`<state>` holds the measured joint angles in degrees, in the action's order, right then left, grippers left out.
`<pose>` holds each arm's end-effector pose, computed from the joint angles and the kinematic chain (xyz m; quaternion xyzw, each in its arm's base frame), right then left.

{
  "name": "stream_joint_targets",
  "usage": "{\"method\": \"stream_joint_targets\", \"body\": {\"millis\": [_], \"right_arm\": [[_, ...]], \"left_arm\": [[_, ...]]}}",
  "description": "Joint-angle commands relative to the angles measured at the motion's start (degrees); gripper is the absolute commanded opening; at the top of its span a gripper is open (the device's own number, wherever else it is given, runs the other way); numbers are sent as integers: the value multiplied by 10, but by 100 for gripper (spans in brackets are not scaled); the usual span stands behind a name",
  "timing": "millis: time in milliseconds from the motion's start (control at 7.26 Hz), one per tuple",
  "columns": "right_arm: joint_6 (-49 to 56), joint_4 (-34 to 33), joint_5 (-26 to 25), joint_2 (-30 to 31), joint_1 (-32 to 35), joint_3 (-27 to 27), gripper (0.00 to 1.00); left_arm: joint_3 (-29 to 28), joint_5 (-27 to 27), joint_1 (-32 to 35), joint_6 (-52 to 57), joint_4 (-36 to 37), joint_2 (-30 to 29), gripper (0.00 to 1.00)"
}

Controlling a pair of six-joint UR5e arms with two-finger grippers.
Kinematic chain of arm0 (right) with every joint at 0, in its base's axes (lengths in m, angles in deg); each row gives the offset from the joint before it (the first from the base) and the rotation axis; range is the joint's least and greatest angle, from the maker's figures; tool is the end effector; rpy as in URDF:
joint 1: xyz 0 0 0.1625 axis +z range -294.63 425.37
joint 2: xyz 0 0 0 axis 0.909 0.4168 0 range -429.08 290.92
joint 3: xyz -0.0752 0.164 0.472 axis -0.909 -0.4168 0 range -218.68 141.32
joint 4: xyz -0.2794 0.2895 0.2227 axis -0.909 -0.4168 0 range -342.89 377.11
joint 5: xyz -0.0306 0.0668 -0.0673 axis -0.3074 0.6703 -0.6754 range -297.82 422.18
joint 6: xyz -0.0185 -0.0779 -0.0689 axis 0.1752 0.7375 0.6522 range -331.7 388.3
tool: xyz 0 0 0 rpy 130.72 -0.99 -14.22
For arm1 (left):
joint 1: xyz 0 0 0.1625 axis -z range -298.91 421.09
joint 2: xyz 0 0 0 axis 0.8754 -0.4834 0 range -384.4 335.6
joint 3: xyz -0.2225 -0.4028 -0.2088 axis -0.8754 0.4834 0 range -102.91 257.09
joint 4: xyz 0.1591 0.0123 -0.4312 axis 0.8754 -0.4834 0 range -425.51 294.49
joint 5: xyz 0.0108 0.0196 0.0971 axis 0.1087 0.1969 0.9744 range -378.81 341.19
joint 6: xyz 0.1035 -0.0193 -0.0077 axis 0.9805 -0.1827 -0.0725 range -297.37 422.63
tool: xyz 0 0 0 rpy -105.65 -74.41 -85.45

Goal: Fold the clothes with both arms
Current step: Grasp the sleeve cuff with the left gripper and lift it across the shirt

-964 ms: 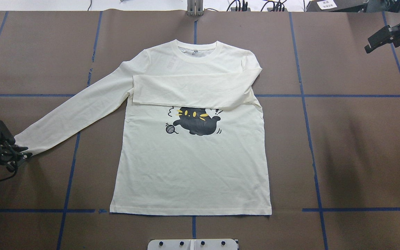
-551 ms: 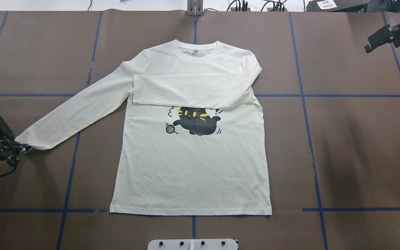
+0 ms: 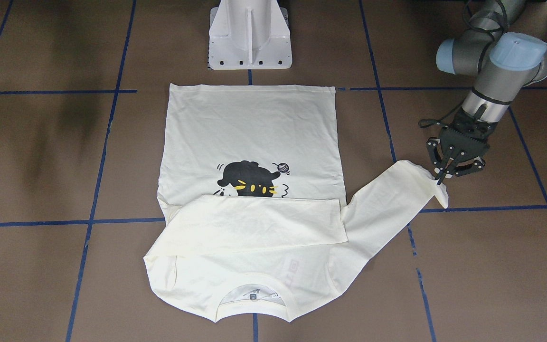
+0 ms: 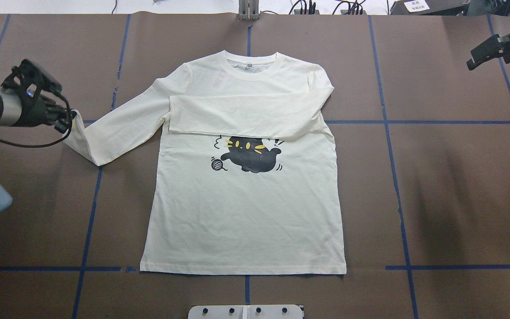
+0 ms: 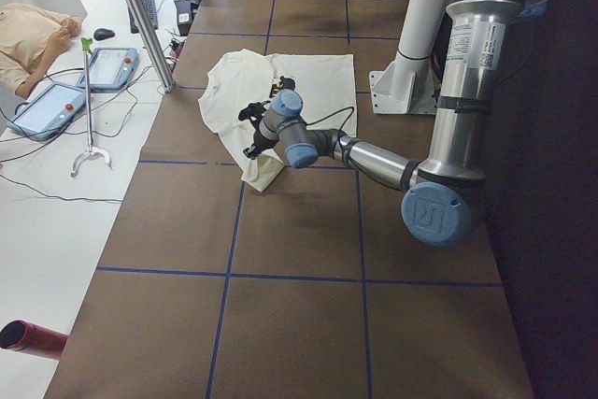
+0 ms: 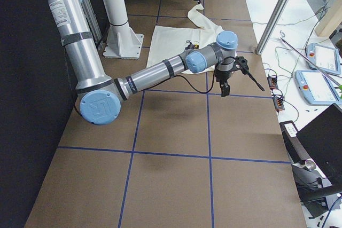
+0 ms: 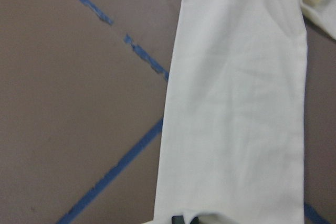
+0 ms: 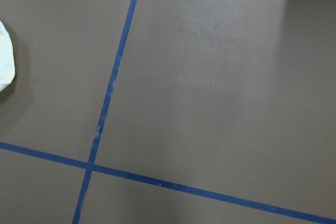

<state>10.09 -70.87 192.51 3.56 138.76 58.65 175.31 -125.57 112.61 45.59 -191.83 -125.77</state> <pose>-0.1309 -0.6662 0.4881 0.1065 -0.3849 -0.0667 0.9143 0.3263 -0.5757 0.4846 0.3504 0.3300 0.2297 0.8459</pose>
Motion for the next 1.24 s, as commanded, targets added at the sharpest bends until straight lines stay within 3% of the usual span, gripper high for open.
{"method": "stream_joint_targets", "body": {"millis": [0, 275, 413, 551, 688, 964, 1101], "right_arm": [[-1, 0, -1, 0, 0, 1, 100], [-1, 0, -1, -1, 0, 1, 100], [-1, 0, -1, -2, 0, 1, 100], [-2, 0, -1, -1, 0, 1, 100], [-1, 0, -1, 0, 0, 1, 100], [-2, 0, -1, 0, 1, 1, 100], [-2, 0, -1, 0, 1, 1, 100]], "left_arm": [[0, 2, 19, -21, 160, -155, 0], [-10, 14, 10, -177, 277, -311, 0], [-21, 70, -24, -218, 318, -375, 0], [-44, 195, -109, -256, 318, -416, 0], [-97, 247, -141, -264, 314, -455, 0], [-144, 352, -223, -262, 265, -461, 0], [-199, 363, -236, -262, 214, -472, 0]]}}
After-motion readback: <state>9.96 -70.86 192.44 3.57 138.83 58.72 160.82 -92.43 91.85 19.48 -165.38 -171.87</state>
